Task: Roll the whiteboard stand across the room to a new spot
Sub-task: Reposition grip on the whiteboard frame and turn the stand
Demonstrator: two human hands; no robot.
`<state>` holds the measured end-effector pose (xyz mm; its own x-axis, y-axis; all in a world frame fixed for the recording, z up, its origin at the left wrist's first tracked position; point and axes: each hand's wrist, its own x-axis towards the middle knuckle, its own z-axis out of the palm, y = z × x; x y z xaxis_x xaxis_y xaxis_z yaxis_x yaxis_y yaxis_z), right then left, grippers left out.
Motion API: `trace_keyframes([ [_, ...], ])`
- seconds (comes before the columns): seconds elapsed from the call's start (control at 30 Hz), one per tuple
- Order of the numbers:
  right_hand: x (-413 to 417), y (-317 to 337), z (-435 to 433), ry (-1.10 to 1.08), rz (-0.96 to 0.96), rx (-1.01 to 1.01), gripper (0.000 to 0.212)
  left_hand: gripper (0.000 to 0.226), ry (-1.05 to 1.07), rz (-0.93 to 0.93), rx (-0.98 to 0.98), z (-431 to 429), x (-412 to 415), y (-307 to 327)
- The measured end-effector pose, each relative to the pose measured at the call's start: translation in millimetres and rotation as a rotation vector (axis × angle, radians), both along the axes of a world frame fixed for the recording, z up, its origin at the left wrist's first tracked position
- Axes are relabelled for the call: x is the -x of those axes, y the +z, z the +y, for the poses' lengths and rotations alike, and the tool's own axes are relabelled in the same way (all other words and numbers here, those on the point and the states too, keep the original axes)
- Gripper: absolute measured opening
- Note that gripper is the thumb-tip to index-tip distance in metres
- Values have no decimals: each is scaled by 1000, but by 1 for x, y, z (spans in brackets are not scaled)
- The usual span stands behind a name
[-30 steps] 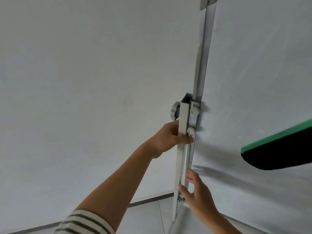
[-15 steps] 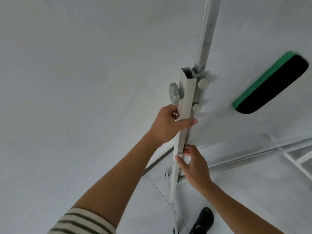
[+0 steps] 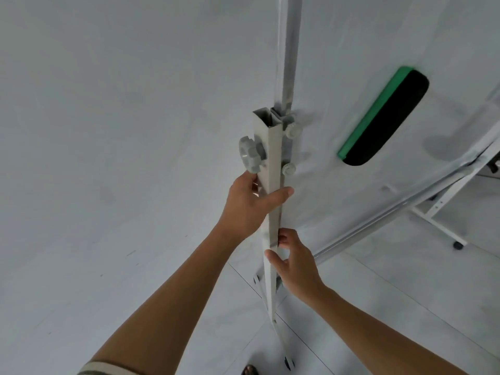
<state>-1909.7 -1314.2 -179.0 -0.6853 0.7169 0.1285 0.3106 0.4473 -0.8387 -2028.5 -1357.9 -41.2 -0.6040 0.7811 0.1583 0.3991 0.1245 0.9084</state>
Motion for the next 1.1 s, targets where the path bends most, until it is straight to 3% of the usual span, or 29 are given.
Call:
trace_keyframes([
  [0.17,-68,-4,-2,78,-49,111,39,39,54,-28,-13,-12,-40,3],
  [0.3,-151,-12,6,-30,-86,196,28,37,225,-89,-20,-15,-66,-19],
  [0.43,-253,-22,25,-203,-148,269,13,45,331,-273,280,-42,-105,-88],
  [0.63,-382,-42,54,-534,-190,334,6,12,24,-497,637,-53,-170,-160],
  [0.83,-441,-63,103,-755,-128,475,9,7,-124,-482,678,44,-209,-177],
  [1.0,-455,-67,192,-894,-86,507,8,16,-237,-459,637,182,-227,-175],
  [1.1,-464,-52,248,-975,-41,516,11,10,-326,-430,624,267,-246,-158],
])
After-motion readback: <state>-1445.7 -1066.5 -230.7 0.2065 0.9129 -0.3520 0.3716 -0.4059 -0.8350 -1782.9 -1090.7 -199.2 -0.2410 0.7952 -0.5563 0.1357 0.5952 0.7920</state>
